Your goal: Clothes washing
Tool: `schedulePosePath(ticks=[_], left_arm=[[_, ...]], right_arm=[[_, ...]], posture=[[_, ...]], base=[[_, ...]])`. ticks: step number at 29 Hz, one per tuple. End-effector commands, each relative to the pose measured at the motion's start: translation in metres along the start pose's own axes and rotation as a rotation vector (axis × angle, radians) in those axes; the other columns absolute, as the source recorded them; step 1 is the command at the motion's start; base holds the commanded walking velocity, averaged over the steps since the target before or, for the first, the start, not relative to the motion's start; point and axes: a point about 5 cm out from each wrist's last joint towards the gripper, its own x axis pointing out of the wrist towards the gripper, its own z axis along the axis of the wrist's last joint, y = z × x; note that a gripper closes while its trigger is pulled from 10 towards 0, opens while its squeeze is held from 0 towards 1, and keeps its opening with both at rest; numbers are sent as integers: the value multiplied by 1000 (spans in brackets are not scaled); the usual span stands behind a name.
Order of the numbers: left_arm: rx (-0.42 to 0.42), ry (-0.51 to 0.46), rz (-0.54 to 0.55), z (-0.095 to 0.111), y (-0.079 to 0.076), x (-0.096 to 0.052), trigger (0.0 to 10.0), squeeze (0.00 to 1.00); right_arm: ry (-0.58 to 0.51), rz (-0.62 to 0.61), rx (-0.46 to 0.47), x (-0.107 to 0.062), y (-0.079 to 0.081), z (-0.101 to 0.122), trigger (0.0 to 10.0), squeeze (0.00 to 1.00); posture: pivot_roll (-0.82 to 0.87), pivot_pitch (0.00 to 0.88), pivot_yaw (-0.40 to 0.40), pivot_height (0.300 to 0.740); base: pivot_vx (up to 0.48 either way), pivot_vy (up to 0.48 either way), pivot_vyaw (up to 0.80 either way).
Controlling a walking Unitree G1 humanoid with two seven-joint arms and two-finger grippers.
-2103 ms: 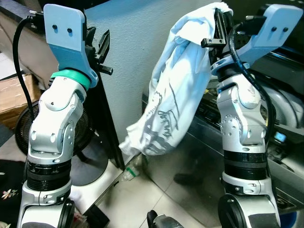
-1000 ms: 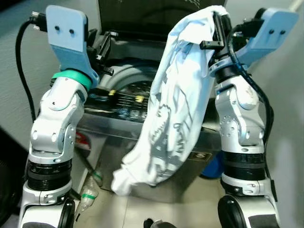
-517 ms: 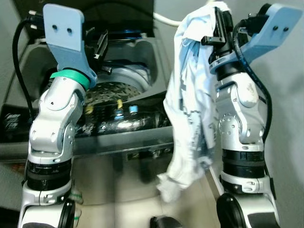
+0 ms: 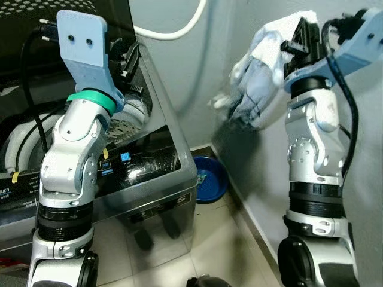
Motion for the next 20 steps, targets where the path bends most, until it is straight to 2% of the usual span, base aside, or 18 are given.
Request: schedulePosePath(ticks=[1,13,20], left_arm=[[-5,2,7,0,2,-2,10000,0],[-2,1,11,0,2,-1,10000,0],[8,0,14,-1,2,-1,10000,0]], right_arm=[[-20,31,-1,-1,7,3,10000,0],[-14,62,-4,-1,11,1,10000,0],[-10,72,-4,-2,13,0,10000,0]], posture=[[63,0,51,740],[61,0,50,740],[63,0,50,740]], base=[[0,480,0],[0,452,0],[0,0,0]])
